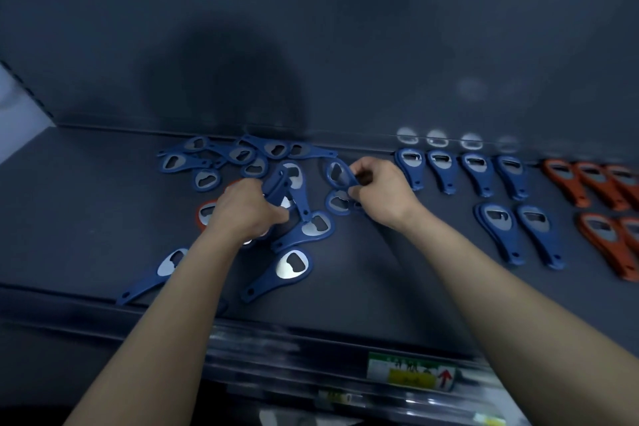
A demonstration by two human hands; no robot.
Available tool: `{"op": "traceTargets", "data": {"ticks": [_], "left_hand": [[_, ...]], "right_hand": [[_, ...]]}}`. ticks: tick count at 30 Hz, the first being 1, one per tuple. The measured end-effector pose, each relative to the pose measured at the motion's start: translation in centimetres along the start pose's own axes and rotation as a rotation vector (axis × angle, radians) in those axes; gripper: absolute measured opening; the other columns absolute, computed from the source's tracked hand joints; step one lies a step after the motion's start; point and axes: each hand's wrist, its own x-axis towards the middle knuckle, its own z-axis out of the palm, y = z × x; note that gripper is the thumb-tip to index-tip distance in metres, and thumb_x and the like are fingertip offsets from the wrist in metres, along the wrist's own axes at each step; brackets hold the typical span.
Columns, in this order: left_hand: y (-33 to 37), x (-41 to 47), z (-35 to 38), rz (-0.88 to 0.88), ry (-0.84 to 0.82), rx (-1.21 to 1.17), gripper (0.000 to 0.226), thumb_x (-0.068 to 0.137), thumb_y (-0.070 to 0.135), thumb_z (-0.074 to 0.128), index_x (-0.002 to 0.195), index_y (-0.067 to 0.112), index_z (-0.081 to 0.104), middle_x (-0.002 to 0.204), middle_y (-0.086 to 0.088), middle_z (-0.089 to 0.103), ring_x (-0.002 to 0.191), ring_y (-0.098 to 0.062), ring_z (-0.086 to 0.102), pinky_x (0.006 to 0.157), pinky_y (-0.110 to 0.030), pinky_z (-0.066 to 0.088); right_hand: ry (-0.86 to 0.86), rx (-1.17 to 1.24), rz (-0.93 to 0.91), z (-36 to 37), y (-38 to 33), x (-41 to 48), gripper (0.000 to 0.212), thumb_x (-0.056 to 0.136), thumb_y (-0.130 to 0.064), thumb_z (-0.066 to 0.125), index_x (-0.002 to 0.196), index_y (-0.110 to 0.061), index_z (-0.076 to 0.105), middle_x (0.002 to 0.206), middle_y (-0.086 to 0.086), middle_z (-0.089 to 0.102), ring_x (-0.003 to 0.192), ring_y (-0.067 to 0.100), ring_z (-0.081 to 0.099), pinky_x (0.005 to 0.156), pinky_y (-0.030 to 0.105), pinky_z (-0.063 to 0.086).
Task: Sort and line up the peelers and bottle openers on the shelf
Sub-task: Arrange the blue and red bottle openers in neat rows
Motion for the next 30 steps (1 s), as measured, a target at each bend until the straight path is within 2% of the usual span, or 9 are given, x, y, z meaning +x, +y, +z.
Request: {"op": "traceTargets", "data": {"ticks": [2, 6, 9, 11, 14, 17, 20, 25, 30], "left_hand": [[-0.5, 0.1, -0.3, 0.022, 0.009, -0.118, 0.018, 0.074, 0.022, 0.069, 0.086, 0.012, 0.060, 0.073, -0.003, 0.060, 0.066, -0.021, 0.057, 0.055, -0.027, 0.042], [-1.9, 0.5, -0.7, -0.010, 0.102, -0.340, 0.020, 0.079, 0.023, 0.071, 0.091, 0.010, 0.061, 0.084, -0.008, 0.065, 0.079, -0.027, 0.063, 0.073, -0.040, 0.053], [-2.7, 0.8, -1.1, -0.067, 0.226, -0.434, 0.022, 0.078, 0.022, 0.070, 0.087, 0.004, 0.061, 0.077, -0.009, 0.064, 0.074, -0.029, 0.064, 0.063, -0.038, 0.052], [-2.5, 0.6, -1.4, -0.078, 0.281, -0.516, 0.018, 0.075, 0.022, 0.070, 0.081, 0.009, 0.059, 0.072, -0.006, 0.062, 0.067, -0.025, 0.062, 0.055, -0.034, 0.050], [-0.5, 0.1, -1.1, -0.027, 0.168, -0.699, 0.011, 0.075, 0.018, 0.069, 0.077, 0.017, 0.058, 0.069, -0.003, 0.060, 0.051, -0.012, 0.059, 0.039, -0.024, 0.044], [2.4, -0.4, 0.3, 0.057, 0.015, -0.770, 0.011, 0.076, 0.015, 0.070, 0.076, 0.016, 0.060, 0.067, -0.005, 0.062, 0.052, -0.018, 0.056, 0.040, -0.024, 0.041], [5.0, -1.2, 2.2, 0.112, -0.190, -0.825, 0.013, 0.074, 0.021, 0.076, 0.074, 0.017, 0.064, 0.055, 0.003, 0.058, 0.043, -0.010, 0.050, 0.038, -0.021, 0.035], [8.1, -2.0, 4.9, 0.081, -0.339, -0.791, 0.013, 0.069, 0.014, 0.078, 0.078, 0.015, 0.069, 0.059, 0.003, 0.064, 0.046, -0.010, 0.056, 0.039, -0.017, 0.039], [9.3, -1.9, 6.3, 0.088, -0.399, -0.680, 0.017, 0.068, 0.006, 0.077, 0.074, 0.014, 0.064, 0.057, 0.002, 0.064, 0.041, -0.007, 0.056, 0.035, -0.014, 0.038]], "right_hand": [[-0.010, 0.130, 0.013, 0.1, -0.2, -0.2, 0.021, 0.081, 0.004, 0.058, 0.077, -0.017, 0.060, 0.073, -0.004, 0.062, 0.063, 0.008, 0.056, 0.055, 0.014, 0.047], [-0.039, 0.416, 0.083, 0.2, -0.6, -0.4, 0.023, 0.086, 0.007, 0.054, 0.084, -0.015, 0.061, 0.078, 0.000, 0.063, 0.069, 0.013, 0.058, 0.065, 0.024, 0.050], [-0.044, 0.590, 0.119, 0.1, -1.2, -0.7, 0.021, 0.091, 0.007, 0.049, 0.089, -0.011, 0.059, 0.082, 0.002, 0.062, 0.066, 0.011, 0.061, 0.065, 0.024, 0.053], [-0.049, 0.653, 0.123, -0.1, -1.5, -0.8, 0.020, 0.092, 0.008, 0.047, 0.094, -0.009, 0.057, 0.082, 0.003, 0.062, 0.063, 0.012, 0.061, 0.069, 0.029, 0.054], [-0.019, 0.595, 0.144, -0.9, -1.7, -1.4, 0.017, 0.091, 0.006, 0.050, 0.098, -0.009, 0.053, 0.086, 0.006, 0.060, 0.060, 0.013, 0.061, 0.065, 0.028, 0.054], [0.030, 0.519, 0.168, -2.0, -1.5, -2.3, 0.012, 0.089, 0.005, 0.054, 0.095, -0.006, 0.054, 0.089, 0.014, 0.062, 0.057, 0.014, 0.060, 0.051, 0.017, 0.049], [0.083, 0.480, 0.162, -3.3, -0.7, -3.7, 0.011, 0.087, 0.005, 0.054, 0.095, -0.003, 0.054, 0.077, 0.014, 0.063, 0.055, 0.015, 0.057, 0.047, 0.015, 0.046], [0.103, 0.414, 0.183, -4.7, 1.1, -6.4, 0.016, 0.087, 0.002, 0.057, 0.103, -0.002, 0.057, 0.083, 0.010, 0.065, 0.060, 0.010, 0.058, 0.054, 0.013, 0.046], [0.098, 0.280, 0.243, -6.0, 3.4, -8.4, 0.042, 0.076, 0.016, 0.054, 0.103, -0.016, 0.056, 0.100, -0.002, 0.059, 0.092, 0.007, 0.056, 0.068, 0.015, 0.049]]}}
